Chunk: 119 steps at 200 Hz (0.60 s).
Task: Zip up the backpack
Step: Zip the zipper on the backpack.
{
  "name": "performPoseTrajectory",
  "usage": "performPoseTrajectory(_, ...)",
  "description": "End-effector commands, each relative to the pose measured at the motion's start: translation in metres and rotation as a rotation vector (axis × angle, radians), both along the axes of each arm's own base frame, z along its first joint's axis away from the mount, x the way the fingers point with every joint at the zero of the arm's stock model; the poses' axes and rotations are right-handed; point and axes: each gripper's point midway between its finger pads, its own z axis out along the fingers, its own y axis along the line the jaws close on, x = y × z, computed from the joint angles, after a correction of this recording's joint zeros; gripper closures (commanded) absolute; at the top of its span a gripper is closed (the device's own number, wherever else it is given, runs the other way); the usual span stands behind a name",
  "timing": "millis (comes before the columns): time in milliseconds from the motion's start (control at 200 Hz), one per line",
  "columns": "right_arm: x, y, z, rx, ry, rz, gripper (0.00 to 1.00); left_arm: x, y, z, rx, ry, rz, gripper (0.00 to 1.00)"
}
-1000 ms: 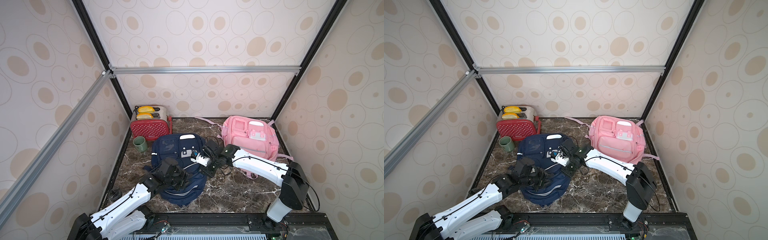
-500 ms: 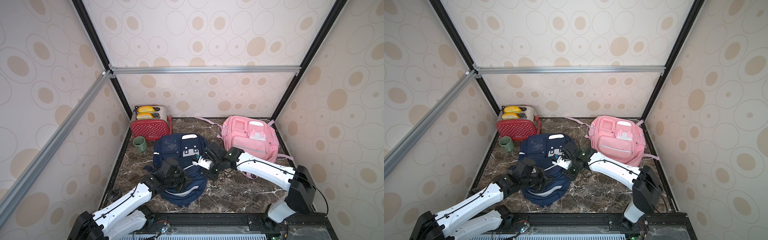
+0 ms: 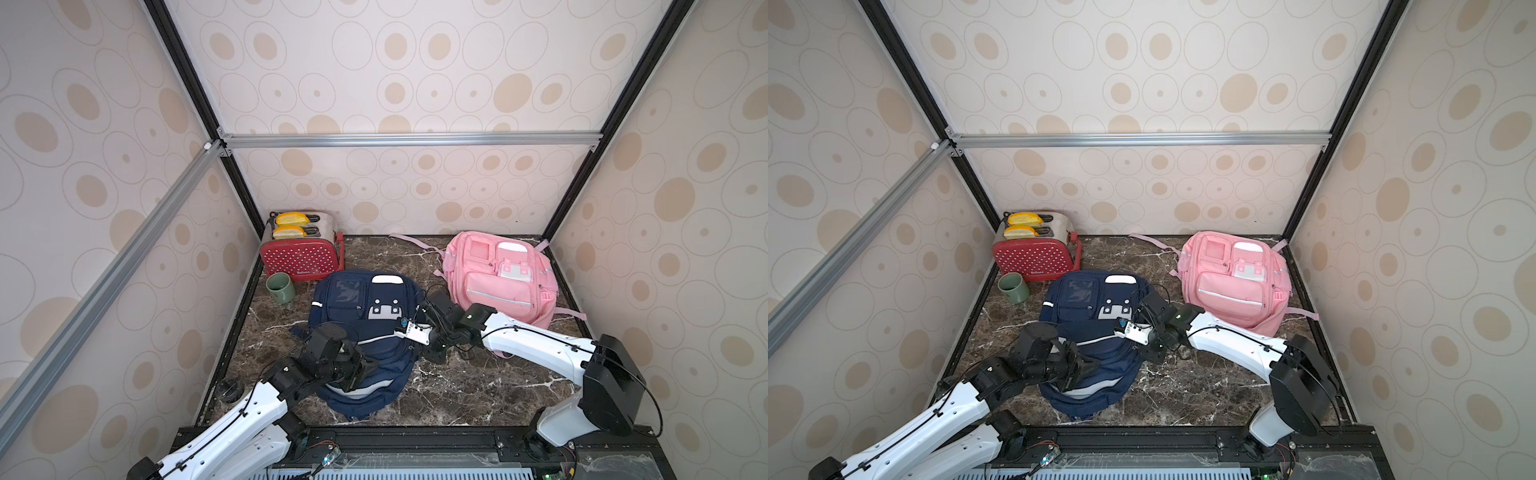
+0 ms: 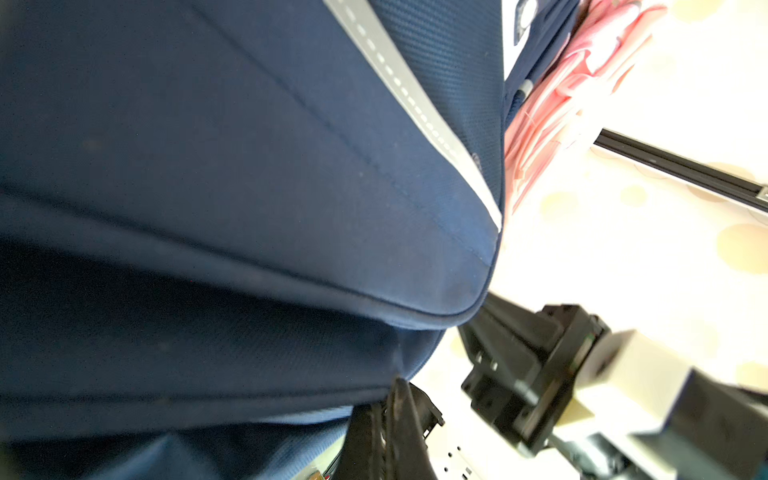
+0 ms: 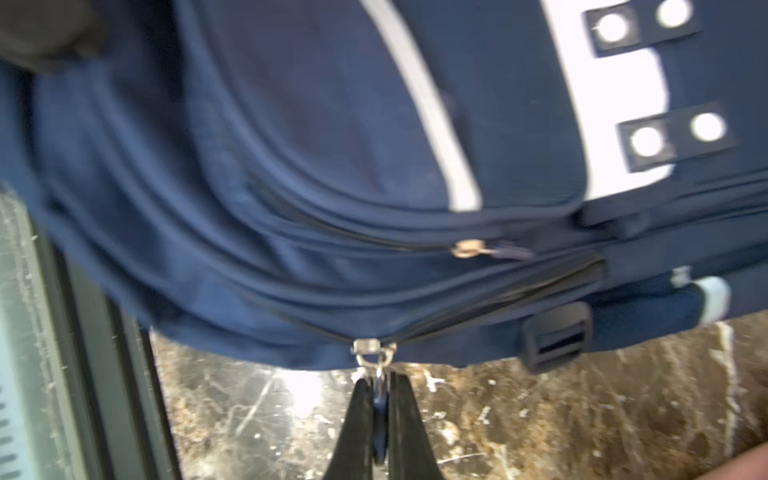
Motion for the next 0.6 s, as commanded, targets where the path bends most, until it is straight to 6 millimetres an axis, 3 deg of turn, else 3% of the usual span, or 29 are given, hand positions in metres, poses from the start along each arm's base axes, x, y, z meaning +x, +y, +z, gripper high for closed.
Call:
performPoseTrajectory(0,0.046,-0.049,-0.02,-0.176,-0.056,-0.149,1.0,-0.014,0.023,-0.019,0.123,0.06,0.01,1.0)
performPoseTrajectory(255,0.138,-0.056,-0.036,-0.188,-0.078,-0.291,1.0,-0.015,0.009,-0.015,0.093,0.052,-0.075,1.0)
performPoseTrajectory(491,0.192,-0.058,-0.054,-0.248,-0.114,-0.368,1.0,-0.014,-0.001,-0.011,0.059,0.033,-0.13,1.0)
performPoseTrajectory(591,0.201,-0.061,-0.049,-0.229,-0.115,-0.407,1.0,-0.014,-0.002,-0.011,0.052,0.027,-0.134,1.0)
